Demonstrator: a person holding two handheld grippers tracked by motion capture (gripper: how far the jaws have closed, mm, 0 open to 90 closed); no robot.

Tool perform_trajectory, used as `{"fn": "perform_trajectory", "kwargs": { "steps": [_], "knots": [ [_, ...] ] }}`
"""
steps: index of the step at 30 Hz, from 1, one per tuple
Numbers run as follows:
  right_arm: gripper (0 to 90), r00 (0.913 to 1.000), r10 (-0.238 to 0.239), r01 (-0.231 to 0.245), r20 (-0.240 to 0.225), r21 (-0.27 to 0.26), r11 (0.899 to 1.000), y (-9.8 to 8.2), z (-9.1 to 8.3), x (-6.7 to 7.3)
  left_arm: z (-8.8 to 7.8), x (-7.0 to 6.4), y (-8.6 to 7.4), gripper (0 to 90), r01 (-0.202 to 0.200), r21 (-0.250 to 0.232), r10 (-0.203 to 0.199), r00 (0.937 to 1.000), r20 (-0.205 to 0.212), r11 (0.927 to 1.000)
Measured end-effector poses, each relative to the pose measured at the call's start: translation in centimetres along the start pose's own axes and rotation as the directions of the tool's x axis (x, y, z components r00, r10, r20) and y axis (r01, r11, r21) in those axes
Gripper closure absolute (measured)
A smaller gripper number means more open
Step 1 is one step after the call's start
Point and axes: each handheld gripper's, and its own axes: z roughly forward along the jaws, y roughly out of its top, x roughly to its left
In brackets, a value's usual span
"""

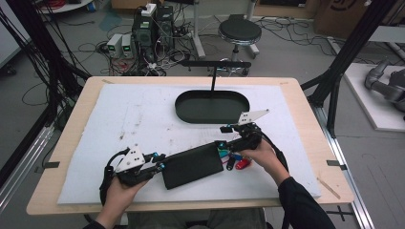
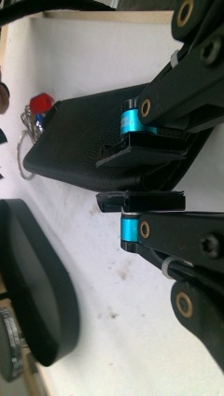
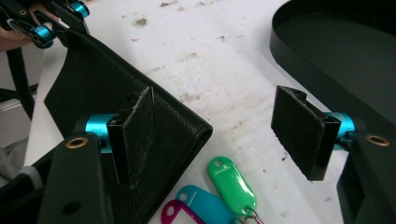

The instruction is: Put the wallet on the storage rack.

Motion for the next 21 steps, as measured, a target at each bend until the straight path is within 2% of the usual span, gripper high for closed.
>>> {"fn": "perform_trajectory", "kwargs": {
  "steps": [5,7,8,9,11,14,15,18,19,21],
  "knots": [
    [31.6,0.9998,-0.001,0.001,-0.019,-0.004,1.000,0.0,0.1,0.0,-0.3,-0.3,0.2,76.6,-0.062,-0.033,0.063,0.9980,0.012,0.9975],
    [31.0,0.9986,-0.001,0.002,-0.052,0.002,1.000,-0.1,0.3,0.1,-0.4,-0.5,0.3,76.6,-0.096,-0.046,0.096,0.9952,0.016,0.9943],
    [31.0,0.9986,-0.001,0.002,-0.052,0.002,1.000,-0.1,0.3,0.1,-0.5,-0.5,0.3,76.6,-0.111,-0.051,0.112,0.9936,0.018,0.9925],
    [30.7,0.9972,-0.006,0.007,-0.074,0.013,1.000,-0.1,0.7,0.2,-0.5,-0.6,0.3,76.6,-0.120,-0.061,0.121,0.9924,0.022,0.9909],
    [30.7,0.9962,-0.009,0.011,-0.086,0.022,1.000,-0.1,0.8,0.3,-0.6,-0.7,0.4,76.5,-0.136,-0.069,0.138,0.9900,0.029,0.9883],
    [31.6,0.9916,-0.016,0.023,-0.129,0.055,0.998,-0.3,1.5,0.6,-0.7,-0.7,0.4,76.5,-0.151,-0.081,0.154,0.9872,0.039,0.9852],
    [31.6,0.9916,-0.016,0.023,-0.129,0.055,0.998,-0.3,1.5,0.6,-0.7,-0.8,0.4,76.5,-0.149,-0.086,0.153,0.9873,0.041,0.9850],
    [42.0,0.9844,-0.029,0.046,-0.174,0.092,0.995,-0.5,2.1,0.9,-0.7,-0.7,0.3,76.5,-0.150,-0.087,0.154,0.9869,0.048,0.9849],
    [48.1,0.9802,-0.052,0.073,-0.191,0.104,0.992,-0.5,2.2,1.3,-0.7,-0.7,0.3,76.3,-0.147,-0.084,0.152,0.9872,0.050,0.9856],
    [49.6,0.9807,-0.066,0.085,-0.184,0.100,0.991,-0.4,2.2,1.3,-0.8,-0.5,0.1,76.0,-0.131,-0.082,0.136,0.9895,0.051,0.9880]
  ]
}}
